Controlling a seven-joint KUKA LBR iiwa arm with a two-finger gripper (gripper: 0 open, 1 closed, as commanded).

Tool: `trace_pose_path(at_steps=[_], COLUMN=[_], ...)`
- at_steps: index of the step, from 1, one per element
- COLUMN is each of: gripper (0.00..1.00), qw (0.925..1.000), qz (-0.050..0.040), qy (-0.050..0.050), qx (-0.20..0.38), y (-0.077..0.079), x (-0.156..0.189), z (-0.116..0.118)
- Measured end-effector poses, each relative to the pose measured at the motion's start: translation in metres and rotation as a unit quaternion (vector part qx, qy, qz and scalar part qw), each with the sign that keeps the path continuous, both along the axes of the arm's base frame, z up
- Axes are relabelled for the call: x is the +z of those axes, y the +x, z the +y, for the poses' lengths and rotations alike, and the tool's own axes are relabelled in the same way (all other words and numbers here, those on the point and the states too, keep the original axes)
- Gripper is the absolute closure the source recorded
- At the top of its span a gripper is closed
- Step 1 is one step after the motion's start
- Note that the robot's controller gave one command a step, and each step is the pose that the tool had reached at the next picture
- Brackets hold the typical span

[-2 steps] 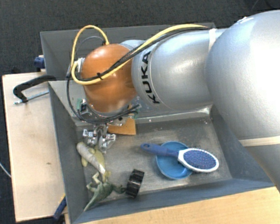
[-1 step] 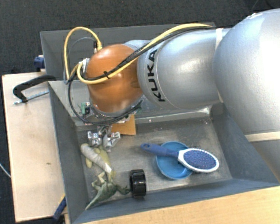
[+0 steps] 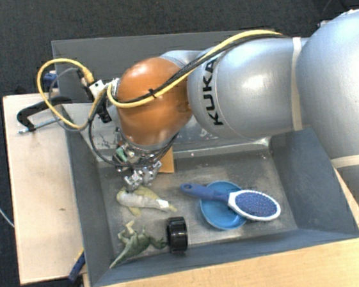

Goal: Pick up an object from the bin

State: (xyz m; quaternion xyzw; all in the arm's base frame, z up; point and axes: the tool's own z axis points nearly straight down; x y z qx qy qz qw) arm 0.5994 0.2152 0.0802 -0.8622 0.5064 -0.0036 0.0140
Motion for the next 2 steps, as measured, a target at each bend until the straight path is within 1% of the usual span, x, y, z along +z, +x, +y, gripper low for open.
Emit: trace_pose_path(at_steps=[1, 2], gripper=[1.00, 1.00], qw=[1.0000, 0.9932], qz=[0.0039, 0.0054], qy=[-0.006, -0.009], qx=[0.006, 0.116], y=[-0.004, -0.016], x=[0.120, 0.160], z=[0.009, -0.013])
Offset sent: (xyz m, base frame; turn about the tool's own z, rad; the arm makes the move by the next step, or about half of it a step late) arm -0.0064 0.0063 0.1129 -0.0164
